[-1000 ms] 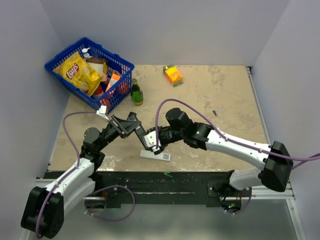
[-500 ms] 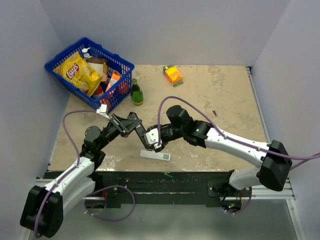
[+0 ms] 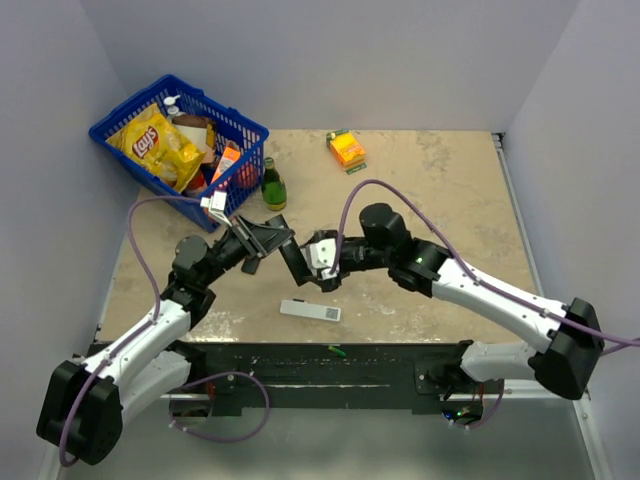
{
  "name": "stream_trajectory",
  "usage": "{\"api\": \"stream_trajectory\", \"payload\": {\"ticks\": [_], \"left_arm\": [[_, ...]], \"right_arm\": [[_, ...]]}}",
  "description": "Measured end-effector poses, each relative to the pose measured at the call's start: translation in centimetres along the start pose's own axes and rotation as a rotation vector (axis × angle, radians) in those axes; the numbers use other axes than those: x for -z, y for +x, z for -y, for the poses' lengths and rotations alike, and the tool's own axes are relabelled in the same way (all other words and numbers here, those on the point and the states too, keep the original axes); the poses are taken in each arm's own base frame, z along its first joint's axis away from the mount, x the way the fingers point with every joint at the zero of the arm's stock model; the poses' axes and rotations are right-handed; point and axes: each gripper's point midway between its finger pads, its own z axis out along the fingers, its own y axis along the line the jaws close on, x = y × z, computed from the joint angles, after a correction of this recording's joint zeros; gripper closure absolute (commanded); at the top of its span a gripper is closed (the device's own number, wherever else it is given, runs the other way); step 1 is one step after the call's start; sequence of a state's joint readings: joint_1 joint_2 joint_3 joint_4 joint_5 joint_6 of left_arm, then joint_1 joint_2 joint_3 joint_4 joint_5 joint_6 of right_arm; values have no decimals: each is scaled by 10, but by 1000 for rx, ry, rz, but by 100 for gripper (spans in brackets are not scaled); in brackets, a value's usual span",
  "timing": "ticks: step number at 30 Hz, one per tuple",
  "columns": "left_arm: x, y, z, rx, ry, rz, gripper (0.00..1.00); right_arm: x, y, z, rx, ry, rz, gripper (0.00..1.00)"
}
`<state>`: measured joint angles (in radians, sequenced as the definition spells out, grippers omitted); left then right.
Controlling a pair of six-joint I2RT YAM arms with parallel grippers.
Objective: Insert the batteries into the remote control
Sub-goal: Load the battery cover into the remote control, then place the remote control at the center of the board.
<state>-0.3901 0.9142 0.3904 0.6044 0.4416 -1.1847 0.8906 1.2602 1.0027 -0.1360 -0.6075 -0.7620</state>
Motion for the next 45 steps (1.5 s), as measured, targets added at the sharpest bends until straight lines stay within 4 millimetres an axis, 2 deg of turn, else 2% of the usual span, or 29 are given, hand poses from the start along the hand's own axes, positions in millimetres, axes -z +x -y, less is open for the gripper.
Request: {"api": "stream_trajectory", "payload": {"ticks": [1, 6, 10, 14, 18, 23, 27, 30, 37, 40, 45], "left_arm": [[-1, 1, 3, -33, 13, -7, 100], [-6, 6, -6, -125, 5, -29, 100], [-7, 6, -8, -152, 5, -29, 100], [-7, 7, -8, -146, 2, -31, 100], [-6, 7, -14, -127, -22, -29, 100], [-2, 8, -23, -107, -50, -7, 100], [3, 7, -28, -108, -66, 21, 100], [5, 5, -27, -113, -66, 41, 100], [9, 0, -24, -120, -70, 67, 100], [10, -1, -23, -122, -75, 77, 100], [13, -5, -19, -134, -72, 96, 100]], "right_arm": [[7, -2, 5, -7, 33, 3, 25], [35, -25, 10, -36, 142, 71, 20], [51, -40, 6, -82, 197, 136, 21], [53, -37, -1, -121, 215, 151, 23], [44, -23, -12, -163, 205, 120, 23], [34, -11, -6, -274, 272, 74, 15], [12, -8, -14, -415, 300, 29, 10], [-3, -10, -13, -517, 348, -8, 11], [-29, -15, 6, -712, 496, -53, 13], [-36, -8, 11, -755, 553, -92, 14], [-44, 16, 8, -791, 617, -185, 17]]}}
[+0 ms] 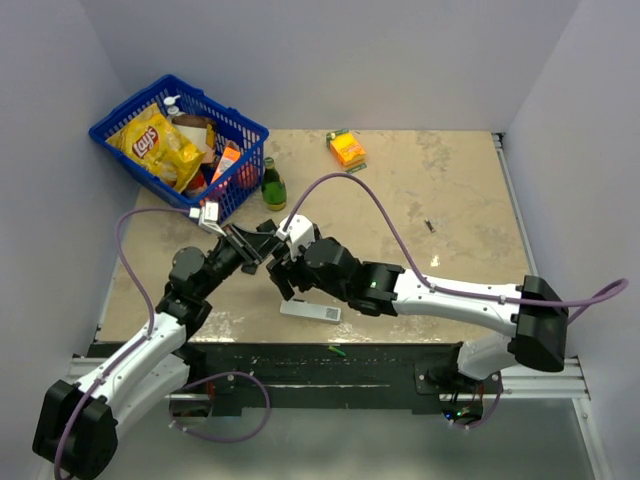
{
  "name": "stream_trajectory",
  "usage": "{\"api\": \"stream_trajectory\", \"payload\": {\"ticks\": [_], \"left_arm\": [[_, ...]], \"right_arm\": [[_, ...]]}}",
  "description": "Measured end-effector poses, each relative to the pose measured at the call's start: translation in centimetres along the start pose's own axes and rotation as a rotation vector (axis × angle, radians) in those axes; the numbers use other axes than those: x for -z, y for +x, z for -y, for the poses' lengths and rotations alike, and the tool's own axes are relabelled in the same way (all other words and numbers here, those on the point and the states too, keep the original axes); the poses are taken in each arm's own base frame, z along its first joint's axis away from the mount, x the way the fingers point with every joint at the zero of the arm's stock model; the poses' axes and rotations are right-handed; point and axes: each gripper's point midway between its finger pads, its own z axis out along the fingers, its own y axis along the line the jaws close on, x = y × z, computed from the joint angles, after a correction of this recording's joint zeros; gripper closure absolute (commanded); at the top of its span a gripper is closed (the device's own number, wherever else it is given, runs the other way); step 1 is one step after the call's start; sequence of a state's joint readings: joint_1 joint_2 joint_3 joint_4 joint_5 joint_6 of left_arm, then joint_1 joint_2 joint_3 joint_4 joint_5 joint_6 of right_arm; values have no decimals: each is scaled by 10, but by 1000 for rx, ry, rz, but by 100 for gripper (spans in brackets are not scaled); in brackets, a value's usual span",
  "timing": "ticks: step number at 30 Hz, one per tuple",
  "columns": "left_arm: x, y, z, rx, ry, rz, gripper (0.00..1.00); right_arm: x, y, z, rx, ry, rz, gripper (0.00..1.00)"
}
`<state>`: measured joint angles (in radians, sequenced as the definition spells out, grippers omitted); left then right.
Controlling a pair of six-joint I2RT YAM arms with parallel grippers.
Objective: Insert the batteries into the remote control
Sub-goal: Place the remote control at the center of the board.
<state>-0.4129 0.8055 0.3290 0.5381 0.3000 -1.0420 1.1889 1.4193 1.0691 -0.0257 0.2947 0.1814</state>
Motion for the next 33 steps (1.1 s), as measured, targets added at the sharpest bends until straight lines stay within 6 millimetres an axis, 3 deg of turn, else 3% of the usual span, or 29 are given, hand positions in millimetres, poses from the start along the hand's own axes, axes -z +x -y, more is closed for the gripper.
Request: {"api": "stream_trajectory", "payload": {"ticks": [4, 6, 10, 13, 14, 17, 19, 21, 24, 27, 31, 33], "left_arm": [[1, -2, 1, -7, 0, 8, 100], [1, -2, 0, -6, -4, 10, 100], [1, -2, -1, -6, -9, 14, 100], [0, -2, -2, -4, -13, 10, 95], [0, -1, -3, -3, -16, 8, 94], [1, 0, -5, -4, -26, 4, 85], [2, 0, -5, -9, -28, 5, 78], [5, 0, -4, -17, -31, 6, 71], [9, -1, -4, -51, -43, 10, 52], [13, -8, -7, -94, -80, 37, 24], [20, -25, -4, -166, -126, 91, 8], [24, -34, -1, -200, -150, 119, 5]], "right_arm": [[-4, 16, 4, 0, 35, -50, 24], [-5, 19, 4, -1, 43, -55, 34], [-7, 20, 3, -2, 55, -61, 43], [-10, 22, 3, -1, 64, -67, 58], [-10, 23, 5, 0, 76, -70, 71], [-10, 25, 9, -15, 101, -77, 92], [-9, 25, 9, -13, 102, -78, 100], [-8, 25, 8, -12, 102, -78, 100], [-3, 26, 8, -5, 102, -85, 100], [7, 28, 14, 8, 119, -110, 100], [20, 27, 25, 17, 156, -122, 100], [26, 25, 33, 16, 178, -128, 100]]}}
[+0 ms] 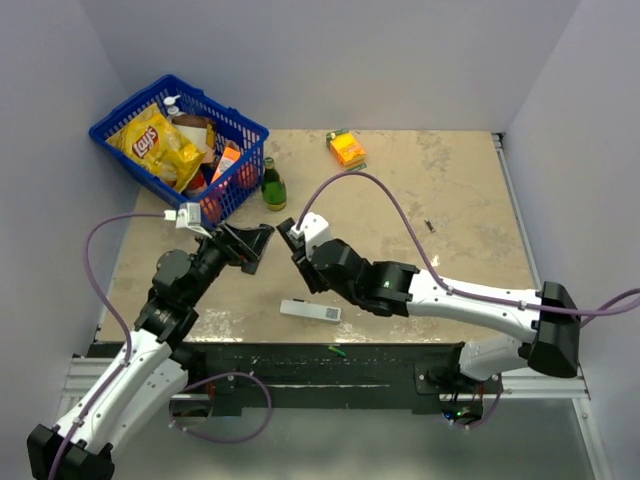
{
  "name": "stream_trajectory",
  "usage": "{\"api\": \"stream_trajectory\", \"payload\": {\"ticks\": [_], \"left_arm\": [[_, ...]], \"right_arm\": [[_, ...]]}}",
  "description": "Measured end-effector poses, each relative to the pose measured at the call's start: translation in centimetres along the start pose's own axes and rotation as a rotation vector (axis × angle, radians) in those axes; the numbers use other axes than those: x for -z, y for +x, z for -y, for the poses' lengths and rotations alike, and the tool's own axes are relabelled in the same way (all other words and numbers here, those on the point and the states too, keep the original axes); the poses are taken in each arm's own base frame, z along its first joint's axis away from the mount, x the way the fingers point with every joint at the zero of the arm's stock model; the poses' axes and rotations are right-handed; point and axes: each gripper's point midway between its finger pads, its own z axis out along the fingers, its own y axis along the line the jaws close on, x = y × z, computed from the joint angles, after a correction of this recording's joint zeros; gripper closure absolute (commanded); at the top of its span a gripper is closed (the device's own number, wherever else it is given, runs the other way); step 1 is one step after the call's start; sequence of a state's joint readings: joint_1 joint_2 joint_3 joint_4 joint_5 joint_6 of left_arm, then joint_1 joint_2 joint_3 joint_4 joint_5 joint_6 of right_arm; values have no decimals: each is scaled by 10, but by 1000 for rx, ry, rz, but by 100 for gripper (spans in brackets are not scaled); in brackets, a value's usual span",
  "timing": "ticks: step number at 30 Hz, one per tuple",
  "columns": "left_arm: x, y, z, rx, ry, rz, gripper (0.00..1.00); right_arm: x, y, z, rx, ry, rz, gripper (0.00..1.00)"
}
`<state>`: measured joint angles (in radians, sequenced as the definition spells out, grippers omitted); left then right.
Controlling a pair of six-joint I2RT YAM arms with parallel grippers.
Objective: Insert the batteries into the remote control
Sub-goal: Place the remote control at the center of the board.
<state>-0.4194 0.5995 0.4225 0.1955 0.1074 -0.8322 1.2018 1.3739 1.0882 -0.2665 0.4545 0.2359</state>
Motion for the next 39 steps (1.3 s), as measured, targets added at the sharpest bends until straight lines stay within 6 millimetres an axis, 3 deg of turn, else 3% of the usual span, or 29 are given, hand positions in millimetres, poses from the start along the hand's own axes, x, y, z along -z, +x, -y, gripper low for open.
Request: {"api": "stream_trajectory", "payload": {"ticks": [3, 7, 13, 17, 21, 25, 28, 32, 39], "left_arm": [[7, -17, -1, -57, -49, 49, 2], [20, -36, -7, -123, -124, 108, 0], [43, -54, -18, -173, -211, 190, 0], [54, -59, -24, -195, -271, 187, 0], [69, -81, -13, -241, -308, 216, 0], [90, -107, 0, -289, -313, 295, 0], [106, -118, 0, -325, -337, 352, 0], [118, -123, -9, -350, -377, 396, 0], [122, -120, -30, -385, -463, 394, 0]], "right_arm": [[6, -1, 23, -25, 42, -9, 100], [9, 9, 84, -108, 173, -39, 100], [12, 52, 172, -243, 370, -155, 100], [16, 86, 206, -314, 442, -237, 100], [14, 113, 224, -370, 465, -299, 100], [7, 139, 232, -422, 455, -361, 100], [3, 154, 236, -449, 452, -394, 100], [-6, 168, 238, -472, 441, -432, 100], [-15, 183, 238, -476, 427, -474, 98]]}}
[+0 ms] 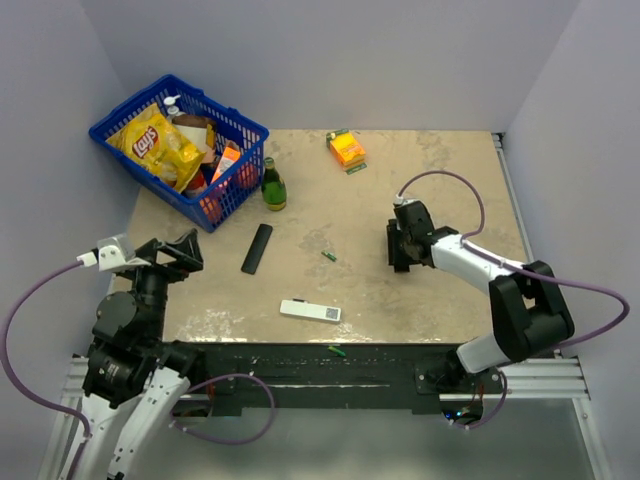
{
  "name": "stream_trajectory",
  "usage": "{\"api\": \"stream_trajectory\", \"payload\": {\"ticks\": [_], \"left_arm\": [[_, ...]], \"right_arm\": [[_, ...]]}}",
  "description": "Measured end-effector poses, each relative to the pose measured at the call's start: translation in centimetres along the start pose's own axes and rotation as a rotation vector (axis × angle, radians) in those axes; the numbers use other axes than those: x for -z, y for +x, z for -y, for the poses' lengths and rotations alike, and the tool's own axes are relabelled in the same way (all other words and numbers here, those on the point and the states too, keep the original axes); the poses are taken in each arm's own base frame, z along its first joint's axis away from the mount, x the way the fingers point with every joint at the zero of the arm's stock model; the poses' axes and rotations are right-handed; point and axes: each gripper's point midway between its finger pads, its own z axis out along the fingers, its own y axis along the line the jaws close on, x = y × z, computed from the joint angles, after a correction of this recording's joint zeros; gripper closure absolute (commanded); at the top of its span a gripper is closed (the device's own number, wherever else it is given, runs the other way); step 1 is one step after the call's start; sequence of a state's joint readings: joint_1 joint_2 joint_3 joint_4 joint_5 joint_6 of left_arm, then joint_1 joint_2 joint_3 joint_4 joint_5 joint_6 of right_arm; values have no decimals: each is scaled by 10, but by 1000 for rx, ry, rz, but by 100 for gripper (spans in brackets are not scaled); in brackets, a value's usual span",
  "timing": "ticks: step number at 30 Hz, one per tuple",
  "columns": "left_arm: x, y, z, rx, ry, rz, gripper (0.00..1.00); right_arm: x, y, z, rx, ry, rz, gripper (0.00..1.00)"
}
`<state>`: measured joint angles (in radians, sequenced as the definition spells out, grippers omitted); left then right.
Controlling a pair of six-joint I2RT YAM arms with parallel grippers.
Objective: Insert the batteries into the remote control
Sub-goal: Place the remote control at the center of the board.
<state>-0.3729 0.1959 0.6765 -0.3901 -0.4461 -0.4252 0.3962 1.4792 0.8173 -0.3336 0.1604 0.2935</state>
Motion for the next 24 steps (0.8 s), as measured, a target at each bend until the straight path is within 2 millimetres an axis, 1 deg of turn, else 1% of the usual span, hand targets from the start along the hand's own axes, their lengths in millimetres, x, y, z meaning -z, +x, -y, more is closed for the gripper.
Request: {"api": "stream_trajectory", "payload": {"ticks": [5, 8, 9, 11, 12, 14, 15, 17, 18, 20, 21, 23, 24], "left_arm": [[-1, -1, -7, -9, -31, 10, 0], [-2, -2, -8, -13, -36, 13, 0], [-2, -2, -8, -16, -35, 13, 0], [-2, -2, -9, -19, -37, 13, 0], [-2, -2, -9, -24, -36, 13, 0], [-2, -2, -9, -26, -36, 13, 0], [-2, -2, -9, -27, -35, 12, 0], [-2, -1, -9, -28, -34, 11, 0], [-2, -1, -9, -28, -34, 10, 0], [-2, 0, -9, -30, -34, 9, 0], [-2, 0, -10, -31, -35, 8, 0], [-2, 0, -10, -32, -35, 8, 0], [-3, 0, -10, -32, -36, 8, 0]], "right_arm": [[-12, 10, 1, 4, -1, -47, 89], [-17, 16, 1, 11, -2, -72, 80], [-18, 15, 1, 14, -4, -70, 74], [-18, 15, -1, 17, -12, -71, 70], [-18, 15, -1, 21, -16, -71, 64], [-18, 15, -2, 23, -19, -71, 59], [-18, 15, -2, 24, -19, -72, 54], [-18, 15, -2, 24, -20, -72, 48], [-18, 15, -2, 24, -23, -71, 41], [-18, 15, -3, 25, -24, -70, 33], [-19, 14, -3, 24, -25, -68, 25], [-18, 13, -3, 23, -25, -65, 18], [-18, 13, -3, 23, -27, -64, 10]]}}
